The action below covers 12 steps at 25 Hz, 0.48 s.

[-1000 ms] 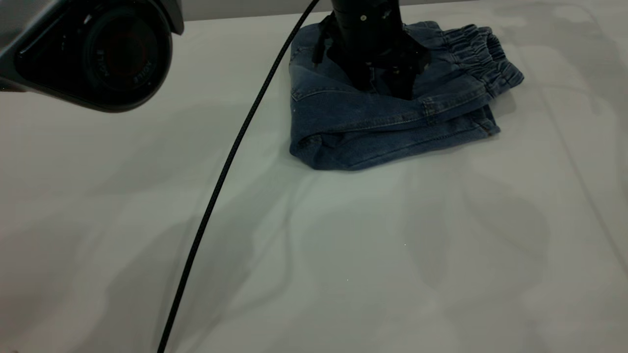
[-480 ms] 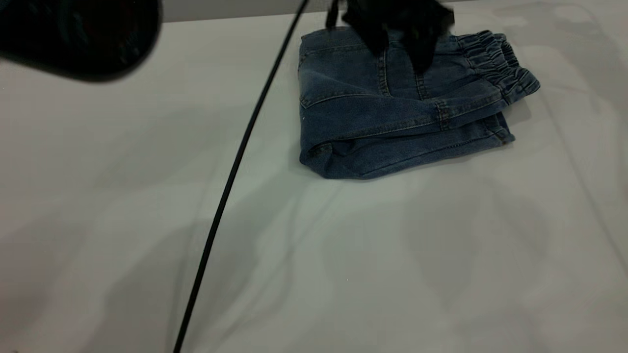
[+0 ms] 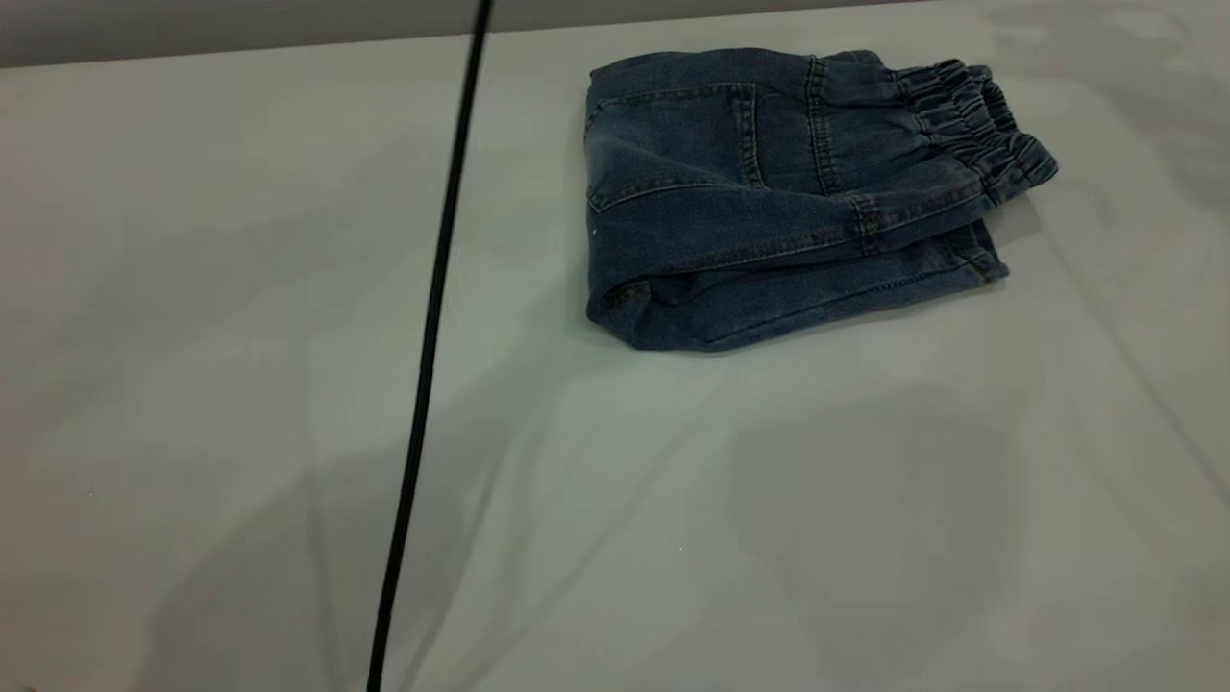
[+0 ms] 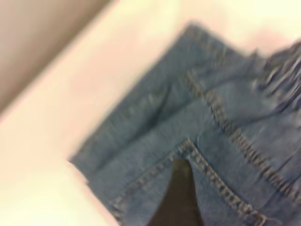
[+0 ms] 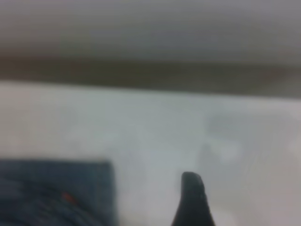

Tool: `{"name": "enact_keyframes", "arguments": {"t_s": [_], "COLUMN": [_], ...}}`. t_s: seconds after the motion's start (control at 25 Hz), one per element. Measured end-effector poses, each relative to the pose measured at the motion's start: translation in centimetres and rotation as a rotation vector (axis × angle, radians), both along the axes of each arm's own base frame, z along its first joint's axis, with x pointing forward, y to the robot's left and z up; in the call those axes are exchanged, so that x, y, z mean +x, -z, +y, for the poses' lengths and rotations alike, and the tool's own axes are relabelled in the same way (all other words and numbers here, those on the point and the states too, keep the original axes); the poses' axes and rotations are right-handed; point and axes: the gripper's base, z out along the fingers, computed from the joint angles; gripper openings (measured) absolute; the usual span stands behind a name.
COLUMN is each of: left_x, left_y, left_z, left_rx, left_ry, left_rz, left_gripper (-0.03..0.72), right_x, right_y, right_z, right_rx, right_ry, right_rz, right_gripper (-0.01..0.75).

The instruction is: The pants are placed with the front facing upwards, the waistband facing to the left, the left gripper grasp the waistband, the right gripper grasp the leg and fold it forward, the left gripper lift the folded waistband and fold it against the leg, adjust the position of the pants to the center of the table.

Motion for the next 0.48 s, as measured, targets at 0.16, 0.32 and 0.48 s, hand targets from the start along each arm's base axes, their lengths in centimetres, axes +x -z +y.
{"name": "enact_keyframes", "arguments": {"t_s": [0.16,0.32,0.48], "left_x": [-1.4,-3.7,-6.4], "left_y": [-6.5,-13.0,-17.8], "left_z": [1.6,3.6,5.6], "left_rx": [-0.039,-0.101,-0.149], "left_ry": [-0.015,-0.026,-0.028], "left_rz": [-0.124,-0.236,-0.298], "left_gripper": [0.580,0.580,0.580], "right_x": [-2.3,-5.6,-9.9], "right_y": [-5.3,-10.7,-16.1], "right_z": [1.0,1.6,2.3], "right_rx": [0.053,0.113,0.170], "right_ry": [-0.024,-0.041,-0.088], "right_rz": [-0.068,-0.136,-0.213], "right_gripper": [0.440,0.440,0.440]}}
